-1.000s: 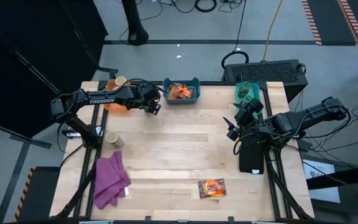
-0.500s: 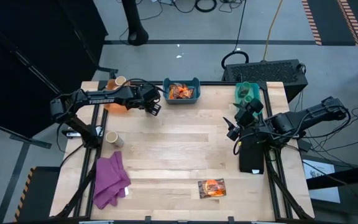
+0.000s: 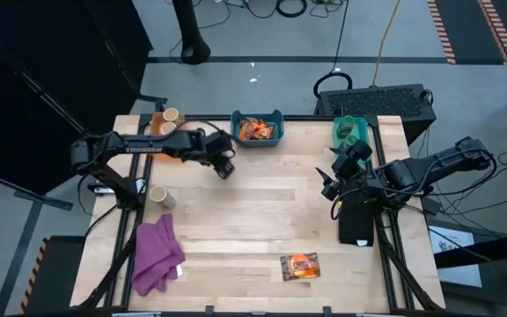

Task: Sort spices by type
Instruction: Put the green seasoning bottle into the light blue bin

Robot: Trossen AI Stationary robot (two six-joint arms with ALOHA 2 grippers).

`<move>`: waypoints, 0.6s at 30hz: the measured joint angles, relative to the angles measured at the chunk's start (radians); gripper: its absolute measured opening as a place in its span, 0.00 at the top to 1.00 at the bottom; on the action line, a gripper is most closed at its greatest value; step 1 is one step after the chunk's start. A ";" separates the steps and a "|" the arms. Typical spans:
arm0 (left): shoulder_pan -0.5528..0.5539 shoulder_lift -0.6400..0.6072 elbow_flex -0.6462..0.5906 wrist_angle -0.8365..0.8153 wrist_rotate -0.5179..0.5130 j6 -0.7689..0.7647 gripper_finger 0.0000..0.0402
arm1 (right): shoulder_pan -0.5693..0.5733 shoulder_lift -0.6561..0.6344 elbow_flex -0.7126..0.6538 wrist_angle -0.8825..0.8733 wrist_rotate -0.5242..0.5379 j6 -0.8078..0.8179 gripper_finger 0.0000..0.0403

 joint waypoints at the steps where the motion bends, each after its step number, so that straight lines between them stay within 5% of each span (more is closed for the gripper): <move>1: -0.019 0.001 0.000 0.015 0.014 0.001 0.49 | 0.000 0.000 0.000 0.000 0.000 0.003 0.21; 8: -0.162 0.005 -0.004 0.128 0.166 0.239 0.49 | 0.000 0.000 0.000 0.000 0.000 0.007 0.21; 18: -0.297 0.005 -0.004 0.193 0.016 0.332 0.43 | 0.000 0.029 0.000 0.004 -0.034 0.002 0.21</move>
